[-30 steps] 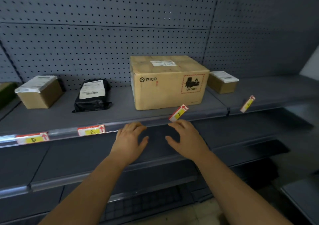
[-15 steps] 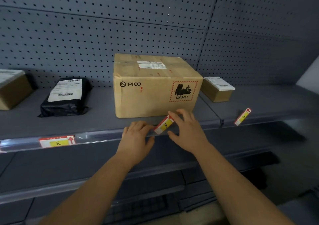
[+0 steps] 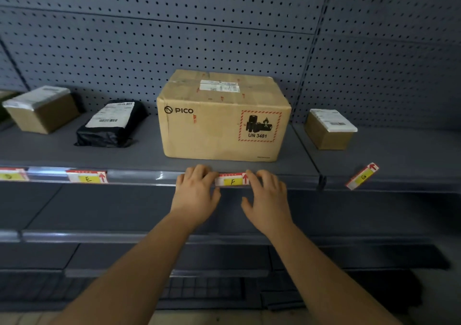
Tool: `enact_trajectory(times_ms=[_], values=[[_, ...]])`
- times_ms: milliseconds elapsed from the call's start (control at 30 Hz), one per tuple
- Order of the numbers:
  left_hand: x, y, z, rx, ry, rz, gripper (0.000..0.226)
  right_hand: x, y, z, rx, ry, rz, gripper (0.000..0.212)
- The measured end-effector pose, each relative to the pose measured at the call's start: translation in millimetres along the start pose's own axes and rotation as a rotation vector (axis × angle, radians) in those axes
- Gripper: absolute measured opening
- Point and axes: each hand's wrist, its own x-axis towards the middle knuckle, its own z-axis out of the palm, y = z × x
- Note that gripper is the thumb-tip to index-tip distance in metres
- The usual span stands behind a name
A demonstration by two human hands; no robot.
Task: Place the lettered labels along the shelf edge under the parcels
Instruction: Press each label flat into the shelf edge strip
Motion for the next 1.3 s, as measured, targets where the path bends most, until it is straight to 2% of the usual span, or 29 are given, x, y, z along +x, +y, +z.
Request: enact_trajectory(times_ms=[167,567,833,1000,1133,1300], values=[[-2.1,10.0,0.3,0.037,0.019,-0.036,0.034,3.7,1.3,-4.3,0.034,-0.002,-0.038,0.055],[-0.9,7.4,-0.3,0.065,0.003,-0.005,0.035,10.4,0.4,-6.7,0.064,-0.042,0.01,0.041],[-2.2,2.4,4.7,0.011,-0.003,0.025,0.033,10.3,2.0,-9.2,0.09,-0.075,0.019,0.042],[-2.6,1.4,2.7,-0.01,-0.037,0.027,0.035,5.9,1.6,-11.0,0.12,-0.113,-0.01,0.05],[-6.3,8.2,0.8,-0.088,-0.015,0.132,0.044,-6.1,19.4,-29.7,0.185,-0.079,0.008,0.047],[-10.3,42.4,12.9,-0.184,-0.081,0.224,0.05,-45.8,74.1,-58.4,0.174,-0.016,0.109,0.051]])
